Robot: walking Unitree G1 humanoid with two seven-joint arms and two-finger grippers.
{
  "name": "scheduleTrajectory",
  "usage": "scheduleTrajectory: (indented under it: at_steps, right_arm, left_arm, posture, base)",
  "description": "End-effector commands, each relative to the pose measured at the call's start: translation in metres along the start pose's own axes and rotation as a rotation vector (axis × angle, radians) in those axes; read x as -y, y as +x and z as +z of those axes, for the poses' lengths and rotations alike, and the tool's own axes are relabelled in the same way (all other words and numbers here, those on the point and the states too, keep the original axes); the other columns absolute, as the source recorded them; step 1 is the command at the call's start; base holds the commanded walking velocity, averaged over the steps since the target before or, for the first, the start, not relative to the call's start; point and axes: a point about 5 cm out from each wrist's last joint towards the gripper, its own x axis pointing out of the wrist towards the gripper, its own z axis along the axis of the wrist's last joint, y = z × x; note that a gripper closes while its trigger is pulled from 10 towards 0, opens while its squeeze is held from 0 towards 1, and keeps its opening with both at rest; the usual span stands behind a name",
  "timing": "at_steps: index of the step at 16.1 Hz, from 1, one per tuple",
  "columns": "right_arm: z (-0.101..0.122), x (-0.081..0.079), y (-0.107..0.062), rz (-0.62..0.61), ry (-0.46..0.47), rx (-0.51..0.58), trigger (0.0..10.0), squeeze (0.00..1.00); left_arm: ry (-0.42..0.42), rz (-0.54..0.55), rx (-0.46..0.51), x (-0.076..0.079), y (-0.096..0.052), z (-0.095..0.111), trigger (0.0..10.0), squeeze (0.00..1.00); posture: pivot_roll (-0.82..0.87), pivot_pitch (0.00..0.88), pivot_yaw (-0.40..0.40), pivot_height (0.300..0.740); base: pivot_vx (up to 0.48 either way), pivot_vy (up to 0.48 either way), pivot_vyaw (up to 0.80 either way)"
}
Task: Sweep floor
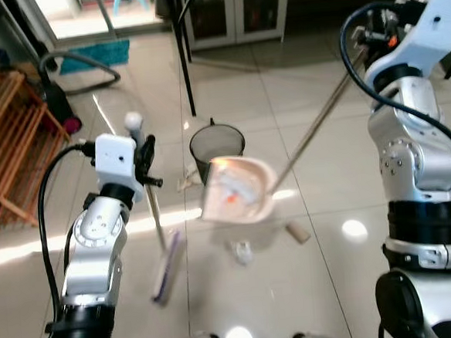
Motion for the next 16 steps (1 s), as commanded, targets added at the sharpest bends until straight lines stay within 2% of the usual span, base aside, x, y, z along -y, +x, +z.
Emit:
scheduleTrajectory:
  at_steps: [1, 10, 13, 16]
  right_arm:
    - [0.012, -0.004, 0.001, 0.013, 0.017, 0.058, 10.0, 0.00]
    - [0.015, 0.010, 0.003, -0.069, 0.023, 0.075, 10.0, 0.00]
    - [0.016, 0.011, 0.004, -0.080, 0.027, 0.085, 10.0, 0.00]
    - [0.013, 0.016, 0.003, -0.110, 0.072, 0.075, 10.0, 0.00]
  left_arm:
    - [0.030, 0.003, 0.035, -0.001, 0.000, 0.009, 10.0, 0.00]
    - [0.039, 0.004, 0.031, -0.004, 0.001, 0.010, 10.0, 0.00]
    - [0.043, -0.003, 0.033, -0.003, 0.002, 0.011, 10.0, 0.00]
    - [0.043, -0.001, 0.029, -0.003, 0.002, 0.009, 10.0, 0.00]
  posture:
    - [0.04, 0.083, 0.054, 0.740]
    - [0.04, 0.070, 0.059, 0.740]
    - [0.04, 0.070, 0.059, 0.740]
    - [0.04, 0.062, 0.060, 0.740]
  base:
    - [0.368, 0.000, 0.00]
    - [0.373, 0.000, 0.09]
    - [0.377, 0.000, 0.80]
    - [0.375, 0.000, 0.00]
